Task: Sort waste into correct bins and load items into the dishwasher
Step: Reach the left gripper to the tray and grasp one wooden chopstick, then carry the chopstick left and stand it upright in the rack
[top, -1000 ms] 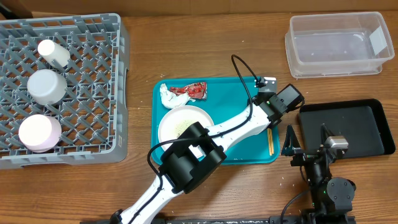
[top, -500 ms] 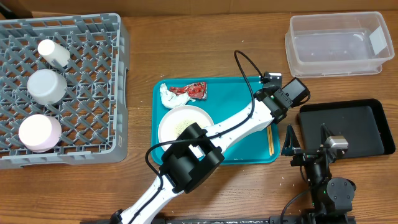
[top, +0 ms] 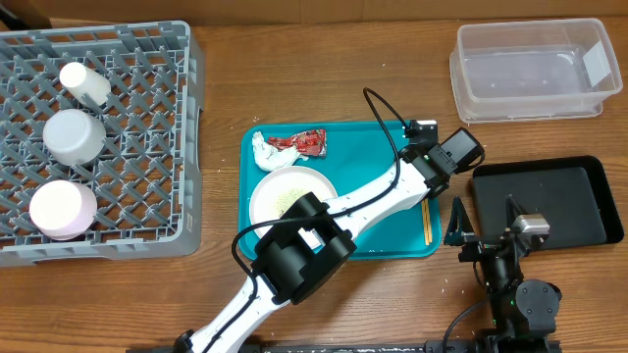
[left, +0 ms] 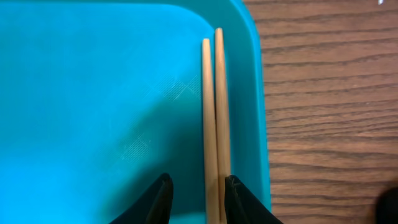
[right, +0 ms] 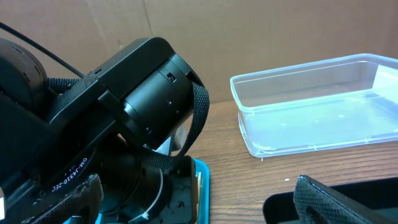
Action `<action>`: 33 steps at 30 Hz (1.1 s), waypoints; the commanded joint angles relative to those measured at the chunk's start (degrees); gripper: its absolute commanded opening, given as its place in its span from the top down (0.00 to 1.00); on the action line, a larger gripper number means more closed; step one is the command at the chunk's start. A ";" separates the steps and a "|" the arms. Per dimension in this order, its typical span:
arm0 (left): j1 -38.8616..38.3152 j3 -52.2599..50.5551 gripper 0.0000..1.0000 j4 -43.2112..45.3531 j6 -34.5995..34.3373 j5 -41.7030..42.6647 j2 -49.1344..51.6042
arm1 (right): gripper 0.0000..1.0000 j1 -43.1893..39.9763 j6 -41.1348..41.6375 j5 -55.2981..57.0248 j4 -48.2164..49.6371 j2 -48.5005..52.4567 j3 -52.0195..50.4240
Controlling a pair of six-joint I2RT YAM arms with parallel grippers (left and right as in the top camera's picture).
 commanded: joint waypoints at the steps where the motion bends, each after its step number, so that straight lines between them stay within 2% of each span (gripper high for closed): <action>1: -0.15 -0.20 0.69 0.48 -0.76 0.22 0.74 | 0.00 -0.07 -0.20 0.37 0.35 -0.15 -0.59; 14: -0.48 -0.22 0.71 -0.09 0.96 -1.09 4.76 | 0.00 -0.07 -0.20 0.37 0.33 -0.15 -0.59; 20: -0.48 -0.17 0.85 -0.07 0.96 -0.79 4.79 | 0.00 -0.07 -0.20 0.37 0.33 -0.15 -0.59; 23: -0.48 -0.09 0.96 -0.35 1.01 1.11 4.76 | 0.00 -0.07 -0.20 0.37 0.35 -0.15 -0.59; 28: 0.04 4.04 0.96 -6.82 1.40 1.27 4.76 | 0.00 -0.07 -0.20 0.37 0.33 -0.15 -0.59; 33: 2.10 14.25 0.96 -18.71 11.26 -0.28 4.76 | 0.00 -0.07 -0.20 0.37 0.35 -0.15 -0.59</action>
